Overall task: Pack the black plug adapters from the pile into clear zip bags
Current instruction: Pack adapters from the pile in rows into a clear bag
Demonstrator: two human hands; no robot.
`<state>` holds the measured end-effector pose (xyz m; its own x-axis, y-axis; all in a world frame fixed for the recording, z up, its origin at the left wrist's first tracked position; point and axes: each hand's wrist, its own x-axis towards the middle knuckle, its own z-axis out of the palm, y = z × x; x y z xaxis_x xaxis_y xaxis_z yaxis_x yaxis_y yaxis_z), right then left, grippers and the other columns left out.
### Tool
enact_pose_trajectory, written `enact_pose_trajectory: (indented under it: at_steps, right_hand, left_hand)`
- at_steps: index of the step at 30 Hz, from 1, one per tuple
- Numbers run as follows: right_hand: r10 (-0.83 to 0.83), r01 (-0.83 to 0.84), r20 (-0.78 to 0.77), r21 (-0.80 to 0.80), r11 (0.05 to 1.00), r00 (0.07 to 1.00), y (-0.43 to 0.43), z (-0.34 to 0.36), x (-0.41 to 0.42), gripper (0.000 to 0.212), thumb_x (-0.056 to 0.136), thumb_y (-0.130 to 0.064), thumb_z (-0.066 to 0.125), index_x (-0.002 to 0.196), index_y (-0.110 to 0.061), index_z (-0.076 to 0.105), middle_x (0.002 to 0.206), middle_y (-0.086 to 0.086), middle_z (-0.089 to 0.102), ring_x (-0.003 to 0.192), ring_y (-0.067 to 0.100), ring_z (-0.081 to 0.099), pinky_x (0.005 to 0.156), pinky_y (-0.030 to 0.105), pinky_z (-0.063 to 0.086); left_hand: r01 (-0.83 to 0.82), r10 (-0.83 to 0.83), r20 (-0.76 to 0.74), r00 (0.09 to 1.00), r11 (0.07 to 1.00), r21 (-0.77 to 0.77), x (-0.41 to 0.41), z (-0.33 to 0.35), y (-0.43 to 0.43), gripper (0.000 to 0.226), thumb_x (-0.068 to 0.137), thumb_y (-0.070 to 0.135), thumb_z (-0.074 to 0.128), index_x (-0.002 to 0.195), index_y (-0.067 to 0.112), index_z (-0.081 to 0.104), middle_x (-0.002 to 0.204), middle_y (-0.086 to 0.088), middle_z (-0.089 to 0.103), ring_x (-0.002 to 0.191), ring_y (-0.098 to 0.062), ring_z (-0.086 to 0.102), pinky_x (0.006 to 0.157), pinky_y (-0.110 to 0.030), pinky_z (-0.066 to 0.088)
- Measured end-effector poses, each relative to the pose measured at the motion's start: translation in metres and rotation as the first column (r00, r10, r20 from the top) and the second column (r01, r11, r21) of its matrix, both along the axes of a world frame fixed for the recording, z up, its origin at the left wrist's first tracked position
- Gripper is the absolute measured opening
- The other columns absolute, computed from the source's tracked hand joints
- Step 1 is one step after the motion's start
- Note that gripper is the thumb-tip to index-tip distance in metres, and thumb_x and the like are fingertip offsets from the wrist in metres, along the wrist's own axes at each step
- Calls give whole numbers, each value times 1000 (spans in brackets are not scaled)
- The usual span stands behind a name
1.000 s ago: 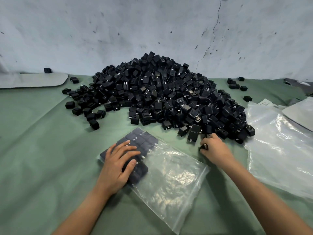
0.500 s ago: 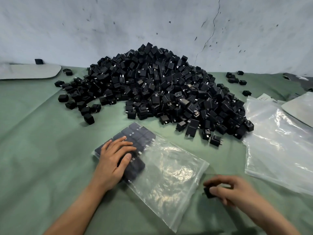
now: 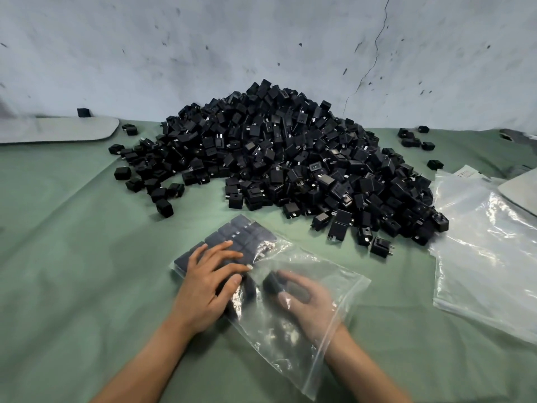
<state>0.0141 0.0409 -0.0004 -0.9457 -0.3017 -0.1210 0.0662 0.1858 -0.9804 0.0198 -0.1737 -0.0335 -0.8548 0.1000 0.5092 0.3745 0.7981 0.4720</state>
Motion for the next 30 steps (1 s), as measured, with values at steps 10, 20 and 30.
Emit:
enact_pose_trajectory:
  at_steps: [10,20,30]
  right_hand:
    - [50,-42,-98,83,996,994,13,-20,-2,23,86,0,64,101,-17,71,124,-7,55,95,10,66,87,35,55]
    - [364,71,-639,549,832,678,1,-30,-7,27,76,-18,75,103,-22,72,121,-5,63,119,10,39,110,30,19]
    - [423,12,-571,605,796,703,-5,-29,-16,31,92,-25,56,122,-29,59,143,-19,29,140,7,-7,106,14,-21]
  left_hand:
    - [-16,16,-7,1000,998,62,-1,0,2,42,93,37,37,92,22,76,114,9,65,127,-11,43,111,-45,20]
    - [-12,13,-25,1000,999,40,-1,-3,0,44,95,42,38,90,22,76,114,10,64,126,-10,44,109,-44,22]
    - [-10,10,-7,1000,1000,18,1,-2,1,41,93,39,38,91,22,76,114,11,64,127,-8,44,109,-46,22]
